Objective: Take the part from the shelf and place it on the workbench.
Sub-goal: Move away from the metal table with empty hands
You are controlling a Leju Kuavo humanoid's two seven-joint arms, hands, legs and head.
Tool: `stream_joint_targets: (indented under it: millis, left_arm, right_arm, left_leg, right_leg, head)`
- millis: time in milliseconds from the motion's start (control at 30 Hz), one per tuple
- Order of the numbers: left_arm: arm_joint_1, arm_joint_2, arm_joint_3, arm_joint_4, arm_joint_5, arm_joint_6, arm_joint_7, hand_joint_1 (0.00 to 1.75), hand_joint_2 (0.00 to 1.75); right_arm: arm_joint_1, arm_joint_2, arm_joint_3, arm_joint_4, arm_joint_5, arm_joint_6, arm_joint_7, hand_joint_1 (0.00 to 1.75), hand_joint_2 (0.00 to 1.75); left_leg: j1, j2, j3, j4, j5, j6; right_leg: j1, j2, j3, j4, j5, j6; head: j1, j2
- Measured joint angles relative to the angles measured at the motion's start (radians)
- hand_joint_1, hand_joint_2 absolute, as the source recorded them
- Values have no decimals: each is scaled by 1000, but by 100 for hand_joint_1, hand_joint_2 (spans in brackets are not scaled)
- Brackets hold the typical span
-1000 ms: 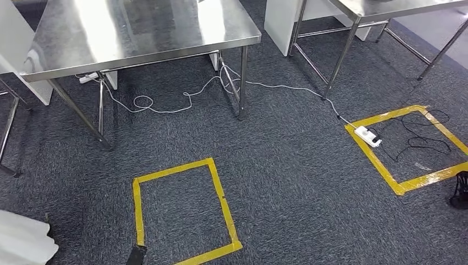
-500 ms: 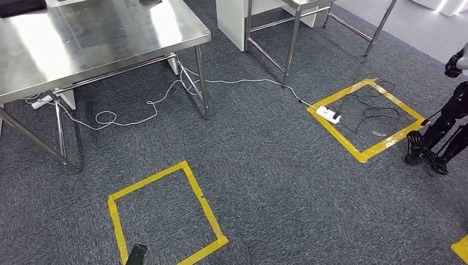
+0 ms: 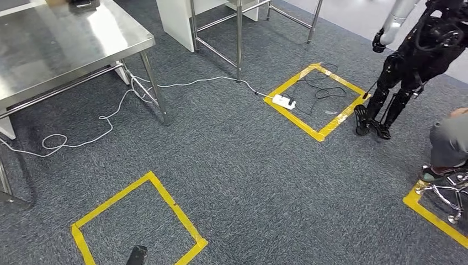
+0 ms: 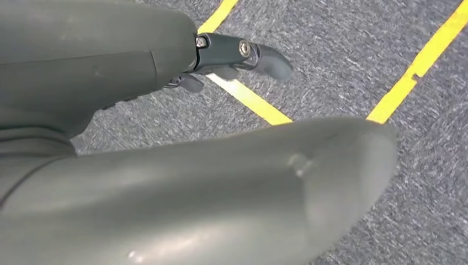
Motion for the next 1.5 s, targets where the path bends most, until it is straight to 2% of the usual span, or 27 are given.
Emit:
stream_joint_targets:
  millis: [67,133,200,233,267,333,367,433,500,567,600,667,700,733,767,800,900,967,1033,1100,1167,1233,1267,1300,1367,1433,1500]
  left_arm:
    - [-2,-2,-1,0,0,0,0,0,0]
    - [-3,-3,-2,0,0,0,1,0,0]
    - [-2,-3,-3,0,-2,0,3,0,0]
    - [-2,-4,-3,0,-3,-1,4,0,0]
    - [-3,-5,-3,0,-5,-2,6,0,0]
    - [-5,-7,-4,0,-7,-5,8,0,0]
    - [-7,-7,-5,0,-8,-6,10,0,0]
    - [-10,-6,-6,0,-8,-7,11,0,0]
    - [-14,-7,-9,0,-8,-7,13,0,0]
    - [-18,-9,-13,0,-9,-8,16,0,0]
    - [-18,-9,-13,0,-9,-9,18,0,0]
    - [-15,-9,-14,1,-10,-12,25,0,0]
    - [-13,-9,-14,1,-10,-14,29,0,0]
    - [-12,-9,-14,2,-11,-16,34,0,0]
    - [-11,-9,-14,2,-11,-18,39,0,0]
    - [-11,-9,-14,2,-11,-21,44,0,0]
    - [-12,-4,-15,3,-19,-39,95,0,0]
    - [-13,1,-19,5,-32,-77,180,0,0]
    - [-14,1,-26,6,-50,-128,277,0,0]
    - [-13,2,-31,6,-65,-160,341,0,0]
    - [-11,2,-35,7,-71,-168,371,0,0]
    - [-9,4,-38,7,-72,-170,385,0,0]
    - [-8,5,-39,7,-73,-170,387,0,0]
    - [-8,5,-40,7,-73,-170,389,0,0]
    - [-9,6,-43,8,-73,-170,390,0,0]
    - [-9,8,-44,8,-73,-170,391,0,0]
    - [-12,10,-45,8,-73,-170,391,0,0]
  right_arm:
    - [3,-1,0,0,0,0,0,0,0]
    - [-1,-2,0,0,1,1,0,0,0]
    - [-4,-3,0,0,0,4,1,0,0]
    - [-3,-3,0,0,0,6,1,0,0]
    - [-2,-3,-1,1,-1,8,2,0,0]
    - [-1,-5,-1,1,-1,11,3,0,0]
    - [-3,-4,-1,1,-1,13,3,0,0]
    - [-6,-3,-1,1,-2,18,3,0,0]
    - [-5,-4,-2,1,-2,21,3,0,0]
    - [-1,-4,-3,2,-3,23,5,0,0]
    - [0,-4,-4,2,-3,24,7,0,0]
    - [-1,-4,-7,2,-4,26,9,0,0]
    - [-2,-4,-9,2,-5,26,10,0,0]
    - [-1,-4,-10,2,-6,26,10,0,0]
    - [0,-4,-11,2,-8,26,11,0,0]
    - [2,-4,-12,2,-9,26,11,0,0]
    - [2,-1,-13,2,-9,29,11,0,0]
    - [0,0,-14,2,-7,44,14,0,0]
    - [3,-1,-16,3,-7,75,23,0,0]
    - [4,-6,-21,3,-18,112,31,0,0]
    - [1,-14,-31,3,-31,141,32,0,0]
    - [1,-23,-41,3,-36,153,32,0,0]
    - [3,-26,-44,3,-37,155,32,0,0]
    - [4,-29,-47,3,-37,157,32,0,0]
    - [3,-34,-52,3,-37,158,32,0,0]
    - [-1,-36,-56,3,-37,158,32,0,0]
    - [0,-37,-59,3,-38,159,32,0,0]
  left_leg:
    - [2,26,6,-23,17,10]
    - [0,56,8,-37,27,16]
    - [-3,90,5,-37,28,17]
    - [-4,106,4,-37,28,16]
    - [-3,121,4,-36,28,13]
    - [-2,148,5,-33,25,3]
    - [-4,160,6,-30,21,-6]
    - [-11,181,10,-24,13,-22]
    - [-9,199,14,-23,9,-33]
    - [2,169,7,1,-15,-43]
    - [6,140,-9,41,-44,-45]
    - [7,89,-69,176,-122,-43]
    - [7,80,-99,243,-149,-40]
    - [6,77,-119,281,-157,-36]
    - [6,75,-120,281,-143,-30]
    - [5,70,-104,242,-111,-23]
    - [0,1,-21,56,-15,5]
    - [-7,-19,-7,17,-5,15]
    - [-10,8,-3,0,7,18]
    - [-8,35,4,-25,25,24]
    - [-9,66,2,-36,34,28]
    - [-11,100,-3,-36,36,27]
    - [-11,115,-4,-35,36,25]
    - [-11,129,-5,-35,36,22]
    - [-12,155,-5,-32,33,10]
    - [-17,178,-4,-26,25,-8]
    - [-16,199,2,-23,19,-22]
  right_leg:
    - [4,-39,-22,24,-11,5]
    - [3,-102,-76,125,-61,2]
    - [-4,-122,-134,251,-111,6]
    - [-9,-125,-142,275,-116,14]
    - [-14,-129,-129,261,-108,26]
    - [-25,-160,-48,128,-68,50]
    - [-25,-186,-8,64,-50,55]
    - [-22,-215,26,2,-36,45]
    - [-20,-194,20,5,-32,28]
    - [-23,-171,17,5,-28,14]
    - [-23,-160,16,4,-24,5]
    - [-15,-135,11,4,-20,-9]
    - [-9,-120,9,5,-18,-14]
    - [-4,-105,8,5,-16,-17]
    - [0,-90,8,5,-15,-19]
    - [4,-74,9,5,-14,-20]
    - [9,-34,8,7,-9,-16]
    - [6,-12,-1,7,-2,-5]
    - [4,-1,-12,6,6,7]
    - [8,-45,-43,50,-16,6]
    - [7,-102,-106,171,-73,-1]
    - [-2,-120,-153,280,-112,6]
    - [-7,-125,-150,287,-113,16]
    - [-13,-133,-126,252,-99,27]
    - [-22,-175,-36,107,-60,48]
    - [-20,-210,21,10,-36,45]
    - [-13,-199,23,-1,-30,28]
  head:
    - [3,0]
    - [8,0]
    - [10,0]
    - [10,0]
    - [10,0]
    - [11,0]
    - [12,0]
    - [7,0]
    - [0,0]
    - [-1,0]
    - [-2,0]
    - [-3,0]
    - [-4,0]
    - [-3,0]
    - [-4,0]
    - [-3,0]
    - [-2,0]
    - [-3,0]
    - [-3,0]
    - [0,0]
    - [4,0]
    - [5,0]
    - [6,0]
    - [6,0]
    - [6,0]
    - [4,0]
    - [0,0]
